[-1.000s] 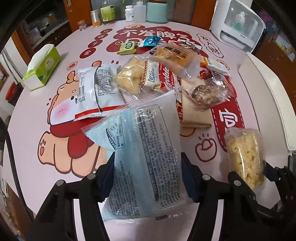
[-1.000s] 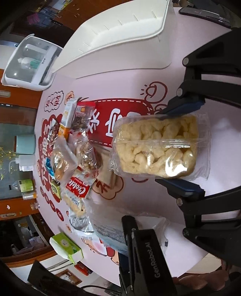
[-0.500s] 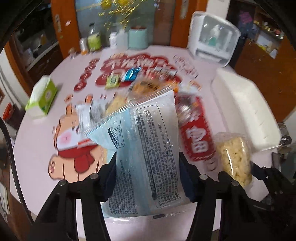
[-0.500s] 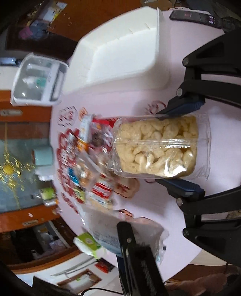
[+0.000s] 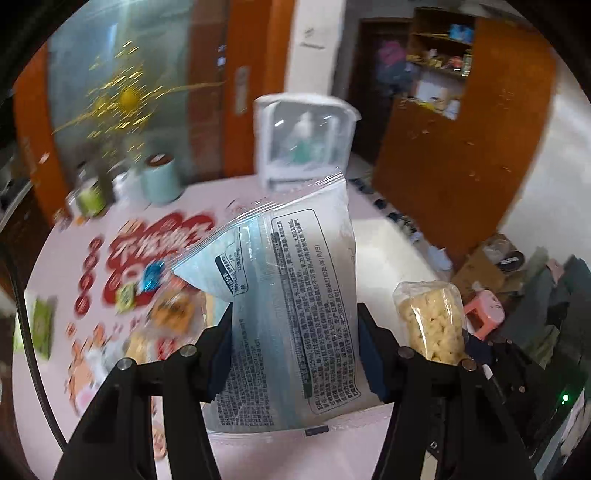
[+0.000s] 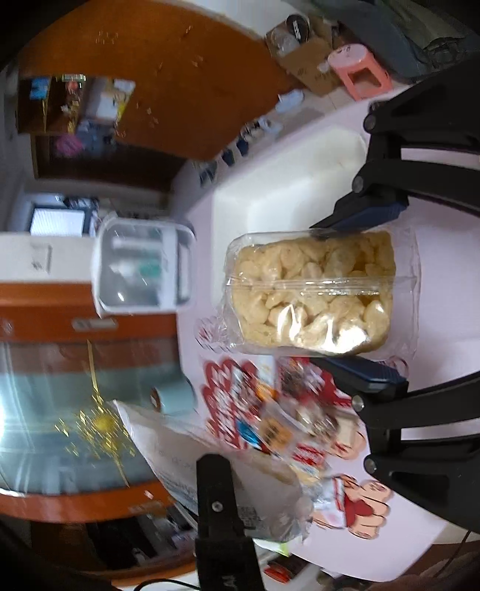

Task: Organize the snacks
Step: 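Carry both bags to the white tray and release them inside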

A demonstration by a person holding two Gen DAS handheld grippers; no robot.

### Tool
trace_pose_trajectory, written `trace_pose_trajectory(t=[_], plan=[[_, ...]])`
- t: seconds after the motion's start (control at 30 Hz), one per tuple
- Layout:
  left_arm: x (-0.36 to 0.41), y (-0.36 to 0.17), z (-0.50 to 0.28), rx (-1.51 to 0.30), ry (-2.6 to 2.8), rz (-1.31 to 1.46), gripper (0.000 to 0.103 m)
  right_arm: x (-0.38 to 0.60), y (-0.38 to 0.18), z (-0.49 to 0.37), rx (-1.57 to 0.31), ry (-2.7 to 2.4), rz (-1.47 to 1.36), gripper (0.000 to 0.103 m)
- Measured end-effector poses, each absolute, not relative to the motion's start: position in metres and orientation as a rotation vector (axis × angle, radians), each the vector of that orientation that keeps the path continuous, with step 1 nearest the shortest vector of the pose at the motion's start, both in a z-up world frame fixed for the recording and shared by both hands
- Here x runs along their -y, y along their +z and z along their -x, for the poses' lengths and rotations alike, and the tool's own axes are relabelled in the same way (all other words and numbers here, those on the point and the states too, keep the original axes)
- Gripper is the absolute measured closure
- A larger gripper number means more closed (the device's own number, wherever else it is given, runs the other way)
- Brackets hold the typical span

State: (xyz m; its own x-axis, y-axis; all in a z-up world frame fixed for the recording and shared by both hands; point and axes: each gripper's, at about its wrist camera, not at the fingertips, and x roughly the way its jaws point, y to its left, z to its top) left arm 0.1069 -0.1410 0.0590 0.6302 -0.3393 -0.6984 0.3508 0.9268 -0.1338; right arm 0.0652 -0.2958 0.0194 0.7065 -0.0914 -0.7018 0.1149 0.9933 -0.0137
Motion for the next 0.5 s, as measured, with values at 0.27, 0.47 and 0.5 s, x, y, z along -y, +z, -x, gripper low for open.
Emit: trace_pose_trajectory(t=[0.27,0.47,0.5], plan=[[0.220,0.050,-0.167,-0.820,-0.492,-0.024,0.045,0.364,0.043,-0.088,-0.726,-0.273,-0.089,0.042],[0.273,-0.012,-0.222,-0.959,-0.506,-0.032,0.045,0.405,0.014,-0.121,-0.793,-0.331,-0.156,0.042],[0.282,-0.027,-0.233,-0.994,-0.507,-0.035,0.045,0.412,0.003,-0.127,-0.818,-0.334,-0.172,0.042]])
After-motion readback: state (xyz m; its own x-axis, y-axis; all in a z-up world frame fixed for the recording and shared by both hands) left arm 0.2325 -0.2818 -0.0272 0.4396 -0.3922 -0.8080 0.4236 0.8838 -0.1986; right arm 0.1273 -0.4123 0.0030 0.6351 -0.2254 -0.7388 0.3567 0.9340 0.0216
